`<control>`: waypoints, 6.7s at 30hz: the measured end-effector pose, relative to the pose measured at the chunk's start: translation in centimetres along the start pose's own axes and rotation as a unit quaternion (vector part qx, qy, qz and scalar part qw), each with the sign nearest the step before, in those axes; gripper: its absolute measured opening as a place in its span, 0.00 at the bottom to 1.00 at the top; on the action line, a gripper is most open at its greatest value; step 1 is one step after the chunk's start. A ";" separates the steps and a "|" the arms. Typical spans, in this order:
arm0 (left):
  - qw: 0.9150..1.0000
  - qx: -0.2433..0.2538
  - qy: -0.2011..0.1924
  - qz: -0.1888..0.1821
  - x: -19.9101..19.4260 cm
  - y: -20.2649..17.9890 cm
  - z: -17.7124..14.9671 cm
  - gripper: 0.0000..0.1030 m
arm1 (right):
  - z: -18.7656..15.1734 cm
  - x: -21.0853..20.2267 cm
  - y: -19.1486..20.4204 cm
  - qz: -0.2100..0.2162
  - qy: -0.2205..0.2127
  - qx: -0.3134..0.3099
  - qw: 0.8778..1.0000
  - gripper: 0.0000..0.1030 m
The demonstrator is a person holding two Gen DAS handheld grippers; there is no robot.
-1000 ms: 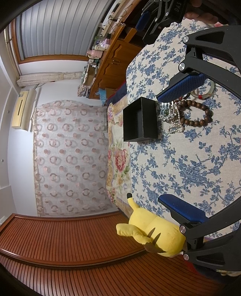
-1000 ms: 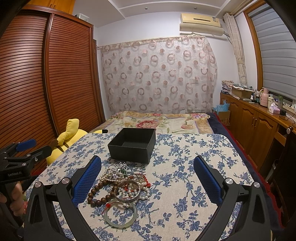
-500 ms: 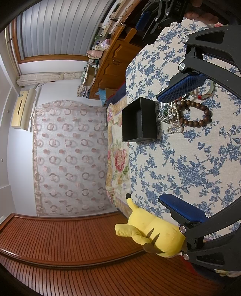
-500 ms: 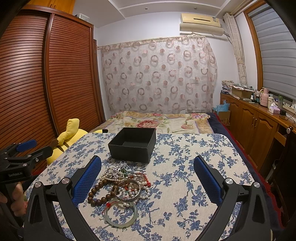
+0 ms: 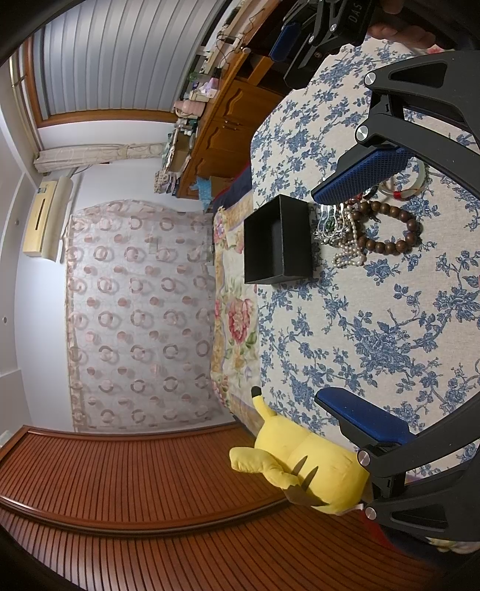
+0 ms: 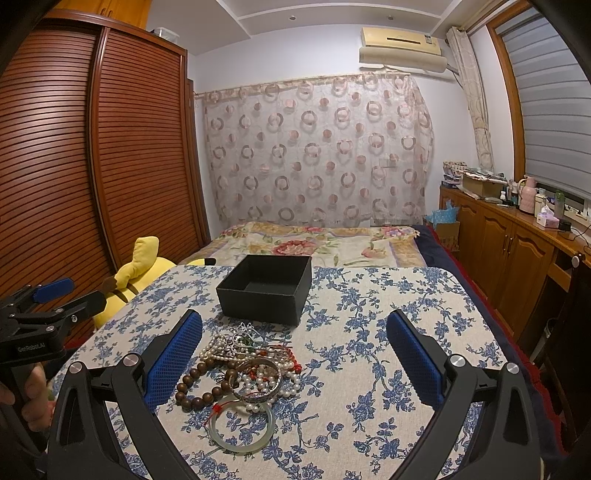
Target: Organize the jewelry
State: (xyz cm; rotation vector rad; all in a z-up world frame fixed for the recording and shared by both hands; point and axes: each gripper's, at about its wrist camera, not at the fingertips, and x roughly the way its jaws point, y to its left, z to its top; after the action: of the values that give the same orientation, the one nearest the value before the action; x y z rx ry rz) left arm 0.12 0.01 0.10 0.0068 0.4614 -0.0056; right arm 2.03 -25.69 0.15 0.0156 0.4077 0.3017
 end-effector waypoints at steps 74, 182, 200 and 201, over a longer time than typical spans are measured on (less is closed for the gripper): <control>0.967 -0.009 0.182 -0.179 10.8 -0.5 -6.5 0.35 | -4.7 9.3 2.7 0.107 0.191 -0.110 0.969 0.60; 0.977 0.040 0.128 -0.166 23.0 -3.3 7.4 0.23 | 2.3 18.7 -2.9 0.081 0.148 -0.051 0.984 0.73; 0.980 0.051 0.100 -0.162 14.4 -0.4 1.7 0.88 | -3.7 11.0 -1.5 0.070 0.172 -0.053 0.981 0.73; 0.981 0.052 0.101 -0.159 14.1 -0.4 1.3 0.89 | -3.9 10.8 -1.3 0.072 0.173 -0.054 0.981 0.73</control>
State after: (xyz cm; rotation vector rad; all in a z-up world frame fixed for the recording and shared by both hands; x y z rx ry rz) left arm 13.37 -0.42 -5.02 0.0372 0.6611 -0.3469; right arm 10.32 -23.96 -7.73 -0.1164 0.7366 0.4723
